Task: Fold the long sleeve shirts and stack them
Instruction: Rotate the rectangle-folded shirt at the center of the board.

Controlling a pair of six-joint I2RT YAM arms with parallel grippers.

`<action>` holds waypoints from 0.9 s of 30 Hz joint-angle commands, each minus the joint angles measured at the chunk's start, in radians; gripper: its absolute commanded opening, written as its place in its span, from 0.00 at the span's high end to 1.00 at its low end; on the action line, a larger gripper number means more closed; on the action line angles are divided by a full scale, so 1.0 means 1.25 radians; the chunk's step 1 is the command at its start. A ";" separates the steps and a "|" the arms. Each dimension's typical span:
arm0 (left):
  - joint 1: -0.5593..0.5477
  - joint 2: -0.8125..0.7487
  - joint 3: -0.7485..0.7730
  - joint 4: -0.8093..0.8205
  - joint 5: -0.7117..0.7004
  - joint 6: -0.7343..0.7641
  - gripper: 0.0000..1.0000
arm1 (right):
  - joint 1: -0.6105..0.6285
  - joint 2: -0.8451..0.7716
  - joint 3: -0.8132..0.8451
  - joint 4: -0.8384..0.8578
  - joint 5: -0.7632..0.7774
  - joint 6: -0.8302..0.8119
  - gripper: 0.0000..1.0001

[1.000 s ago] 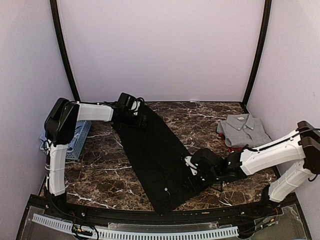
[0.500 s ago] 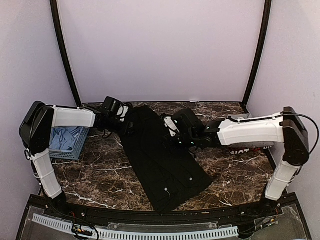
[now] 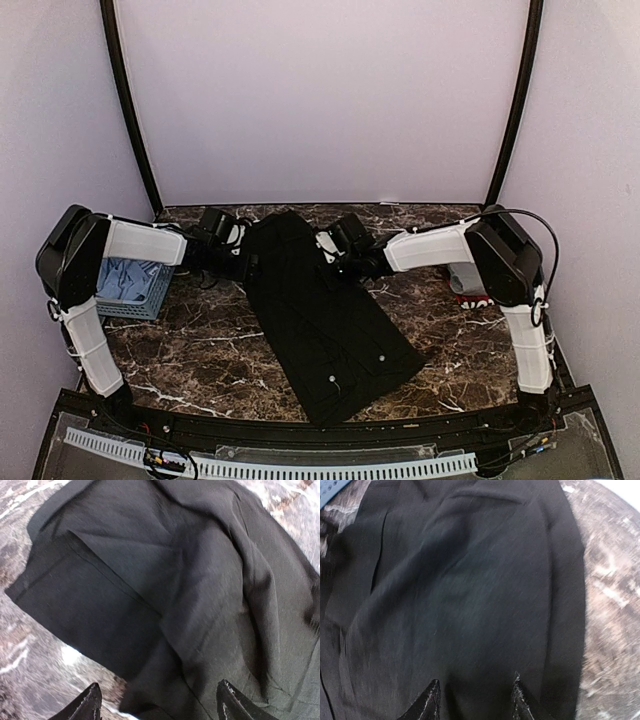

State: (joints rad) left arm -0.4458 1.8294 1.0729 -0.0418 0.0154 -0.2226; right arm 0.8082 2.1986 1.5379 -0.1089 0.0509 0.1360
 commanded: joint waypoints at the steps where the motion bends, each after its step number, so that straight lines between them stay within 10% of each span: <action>1: 0.033 -0.003 0.021 0.027 0.080 -0.001 0.22 | 0.002 -0.016 -0.072 0.043 -0.012 0.013 0.55; 27: 0.104 0.266 0.310 0.040 0.326 -0.078 0.27 | 0.007 -0.196 -0.387 0.032 0.055 0.320 0.56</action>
State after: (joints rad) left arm -0.3168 2.1296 1.3800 0.0372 0.4080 -0.3191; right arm 0.8082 1.9514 1.0962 0.0158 0.1242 0.4458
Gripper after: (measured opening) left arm 0.736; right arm 0.440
